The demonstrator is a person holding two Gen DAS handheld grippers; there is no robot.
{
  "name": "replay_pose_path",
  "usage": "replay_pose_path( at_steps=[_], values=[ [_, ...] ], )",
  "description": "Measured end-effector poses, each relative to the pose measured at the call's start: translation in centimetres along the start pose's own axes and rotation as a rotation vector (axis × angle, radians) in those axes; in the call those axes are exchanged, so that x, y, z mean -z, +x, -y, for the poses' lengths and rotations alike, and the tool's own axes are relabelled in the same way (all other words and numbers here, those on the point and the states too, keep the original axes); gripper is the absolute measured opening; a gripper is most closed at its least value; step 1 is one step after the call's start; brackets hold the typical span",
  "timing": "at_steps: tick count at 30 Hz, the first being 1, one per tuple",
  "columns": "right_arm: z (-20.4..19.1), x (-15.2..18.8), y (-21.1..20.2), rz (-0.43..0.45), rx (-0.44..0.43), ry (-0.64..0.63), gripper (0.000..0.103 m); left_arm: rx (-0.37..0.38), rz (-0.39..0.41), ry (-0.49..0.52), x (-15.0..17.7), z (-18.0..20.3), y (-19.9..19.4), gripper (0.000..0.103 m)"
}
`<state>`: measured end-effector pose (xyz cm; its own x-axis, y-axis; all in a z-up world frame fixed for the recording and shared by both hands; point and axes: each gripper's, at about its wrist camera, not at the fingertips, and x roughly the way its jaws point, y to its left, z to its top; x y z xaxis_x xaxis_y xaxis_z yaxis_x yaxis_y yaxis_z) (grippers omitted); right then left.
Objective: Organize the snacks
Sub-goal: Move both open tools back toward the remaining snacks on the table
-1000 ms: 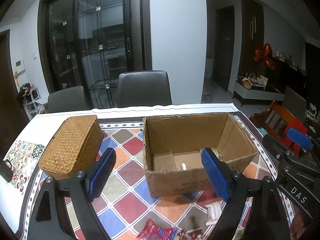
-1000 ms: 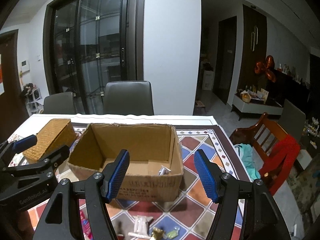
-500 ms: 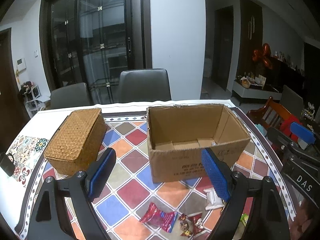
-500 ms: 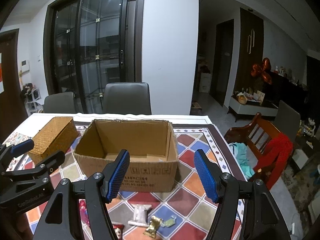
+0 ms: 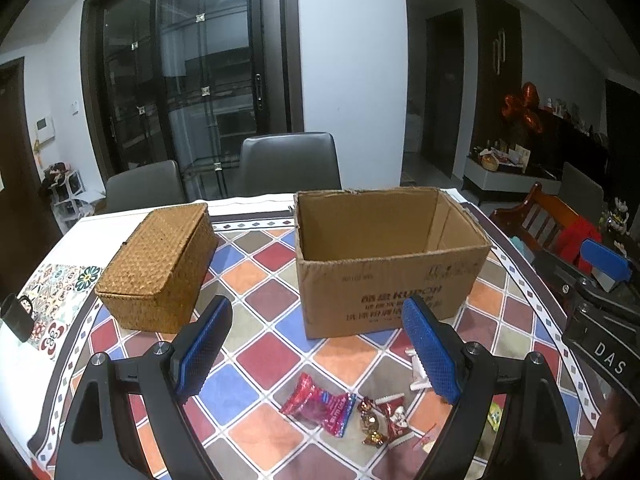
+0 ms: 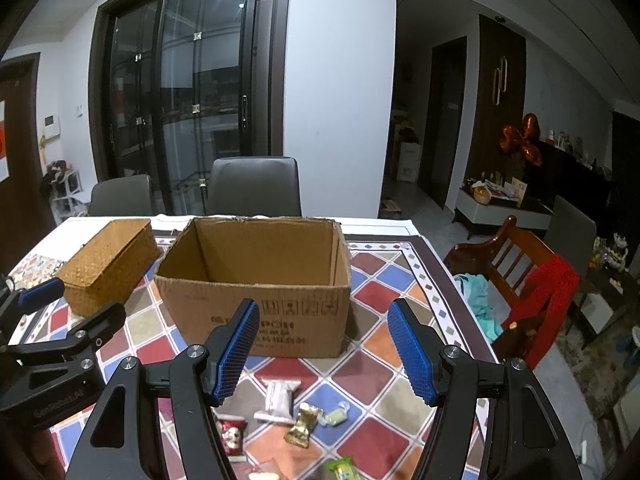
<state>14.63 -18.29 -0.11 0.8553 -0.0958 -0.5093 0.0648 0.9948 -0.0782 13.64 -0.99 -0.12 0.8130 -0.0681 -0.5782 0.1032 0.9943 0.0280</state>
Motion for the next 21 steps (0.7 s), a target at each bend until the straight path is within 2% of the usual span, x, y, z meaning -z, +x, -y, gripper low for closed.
replay_pose_path(
  at_steps=[5, 13, 21],
  values=[
    [0.7, 0.9, -0.8, -0.008, 0.02, 0.009, 0.068, 0.012, -0.005, 0.014, 1.0, 0.7, -0.2, 0.087],
    [1.4, 2.7, -1.0, -0.032, 0.053, 0.013, 0.068, -0.009, 0.028, 0.01, 2.7, 1.2, -0.6, 0.087],
    [1.1, 4.0, -0.8, -0.043, 0.065, 0.007, 0.068, -0.01, 0.004, 0.011, 4.2, 1.5, 0.1, 0.086]
  ],
)
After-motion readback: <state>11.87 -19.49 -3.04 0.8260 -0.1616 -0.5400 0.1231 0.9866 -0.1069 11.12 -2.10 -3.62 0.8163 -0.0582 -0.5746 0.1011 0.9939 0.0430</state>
